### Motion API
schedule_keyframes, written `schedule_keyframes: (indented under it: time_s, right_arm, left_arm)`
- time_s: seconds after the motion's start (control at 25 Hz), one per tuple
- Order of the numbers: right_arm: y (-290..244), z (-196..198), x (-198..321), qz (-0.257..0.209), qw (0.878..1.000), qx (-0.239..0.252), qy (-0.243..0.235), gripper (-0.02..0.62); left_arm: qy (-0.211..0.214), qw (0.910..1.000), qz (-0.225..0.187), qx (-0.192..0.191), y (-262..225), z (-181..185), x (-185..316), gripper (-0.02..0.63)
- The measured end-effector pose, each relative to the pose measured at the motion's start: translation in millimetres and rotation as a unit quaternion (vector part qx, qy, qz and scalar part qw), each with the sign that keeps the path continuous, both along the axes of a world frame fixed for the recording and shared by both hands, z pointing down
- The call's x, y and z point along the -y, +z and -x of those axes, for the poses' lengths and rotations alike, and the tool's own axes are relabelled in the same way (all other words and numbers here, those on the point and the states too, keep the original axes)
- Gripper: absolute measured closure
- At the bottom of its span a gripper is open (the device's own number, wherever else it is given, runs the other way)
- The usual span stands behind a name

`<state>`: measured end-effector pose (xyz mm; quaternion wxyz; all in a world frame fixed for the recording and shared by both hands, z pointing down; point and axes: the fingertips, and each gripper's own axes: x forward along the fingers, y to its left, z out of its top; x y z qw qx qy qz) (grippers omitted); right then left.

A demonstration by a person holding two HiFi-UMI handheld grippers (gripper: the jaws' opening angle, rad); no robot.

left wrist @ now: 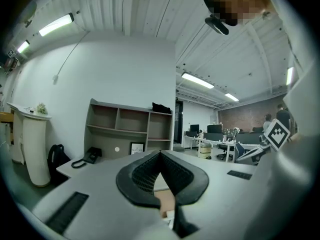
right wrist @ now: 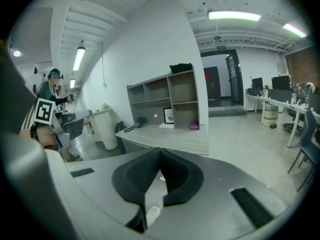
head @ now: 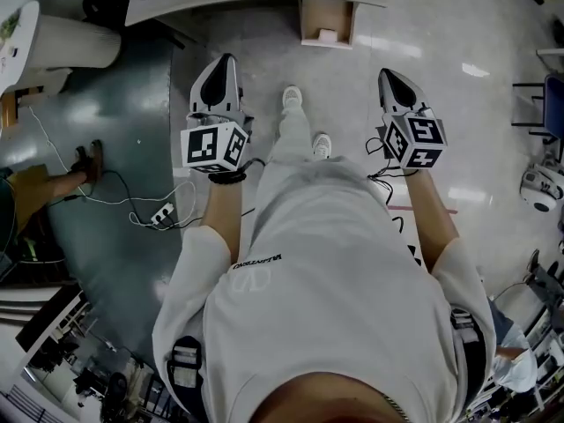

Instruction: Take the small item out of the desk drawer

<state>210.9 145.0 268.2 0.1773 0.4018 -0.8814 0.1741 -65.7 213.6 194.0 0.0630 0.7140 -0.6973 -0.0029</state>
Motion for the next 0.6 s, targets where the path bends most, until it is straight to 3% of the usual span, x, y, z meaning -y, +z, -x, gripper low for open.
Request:
schedule_keyframes:
  time_s: [0.32, 0.6]
  right_arm:
    - [34, 44, 49, 0.027, 0.999, -0.029, 0.008, 0.594]
    - [73, 94, 109, 0.044, 0.997, -0.06, 0.013, 0.594]
  left_arm:
    - [0.039, 0.9989, 0.014, -0.023, 22, 31, 72, 0.607]
    - [0.114, 0.9922, 0.038, -0.036, 49, 38, 151, 0.607]
